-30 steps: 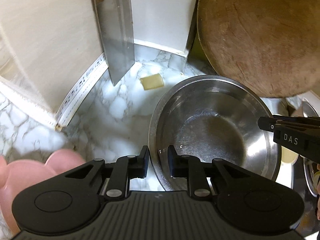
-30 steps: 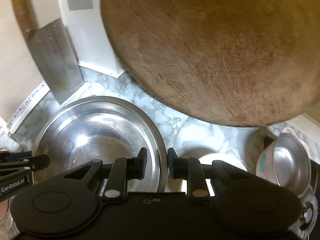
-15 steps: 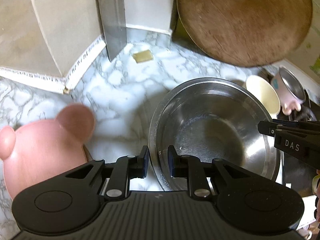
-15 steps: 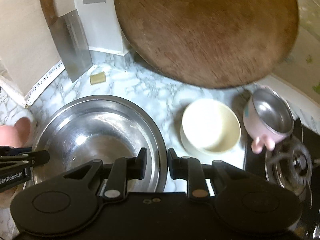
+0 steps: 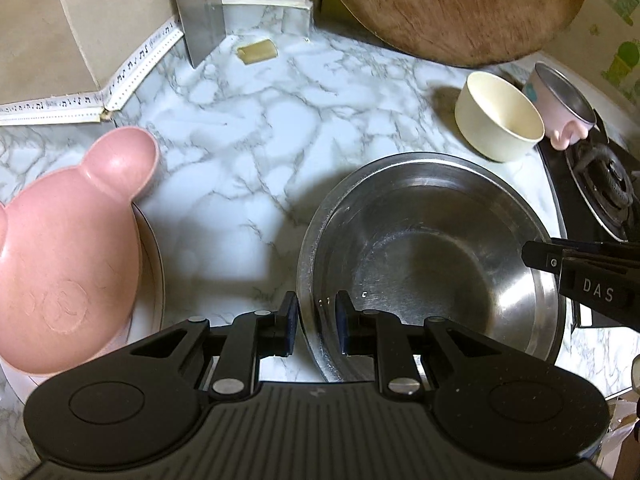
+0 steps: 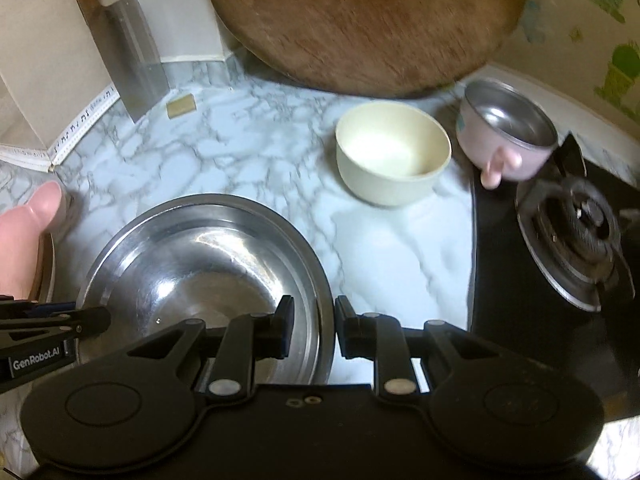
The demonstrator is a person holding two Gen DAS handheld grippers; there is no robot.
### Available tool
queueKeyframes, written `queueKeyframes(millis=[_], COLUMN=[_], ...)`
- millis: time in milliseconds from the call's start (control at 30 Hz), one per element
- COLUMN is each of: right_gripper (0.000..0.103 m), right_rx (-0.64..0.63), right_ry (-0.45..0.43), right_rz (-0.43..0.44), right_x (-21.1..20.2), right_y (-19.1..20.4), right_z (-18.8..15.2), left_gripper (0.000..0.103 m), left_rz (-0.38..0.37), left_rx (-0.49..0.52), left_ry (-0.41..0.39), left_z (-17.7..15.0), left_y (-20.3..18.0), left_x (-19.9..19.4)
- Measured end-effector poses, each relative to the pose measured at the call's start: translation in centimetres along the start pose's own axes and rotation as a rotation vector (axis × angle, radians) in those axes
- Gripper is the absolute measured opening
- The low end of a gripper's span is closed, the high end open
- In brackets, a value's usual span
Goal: Organize plates and bowls
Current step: 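Carry the steel bowl with both grippers beside the stacked plates, then lower the steel bowl onto the counter and open both grippers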
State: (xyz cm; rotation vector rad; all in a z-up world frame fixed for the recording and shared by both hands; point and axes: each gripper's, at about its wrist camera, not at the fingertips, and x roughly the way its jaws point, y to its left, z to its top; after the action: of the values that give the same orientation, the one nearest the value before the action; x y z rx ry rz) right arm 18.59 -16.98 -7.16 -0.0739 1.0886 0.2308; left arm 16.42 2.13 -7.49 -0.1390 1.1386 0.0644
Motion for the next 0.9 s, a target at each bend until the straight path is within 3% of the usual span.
queueKeyframes(millis=[300,900], right_gripper=[0.023,0.024], right_rx=[0.011,0.022], right_ry=[0.024,0.017], right_rz=[0.012,0.012], right_x=[0.9,0.5], right_y=[-0.2,-0.5], right_z=[-1.4,-1.0], left_gripper=[0.019,0.019], left_rz=[0.016,0.008], left_rx=[0.019,0.013], left_ry=[-0.005,-0.004], left_z=[-0.7,-0.6], left_y=[-0.1,0.7], left_x=[0.7,0.1])
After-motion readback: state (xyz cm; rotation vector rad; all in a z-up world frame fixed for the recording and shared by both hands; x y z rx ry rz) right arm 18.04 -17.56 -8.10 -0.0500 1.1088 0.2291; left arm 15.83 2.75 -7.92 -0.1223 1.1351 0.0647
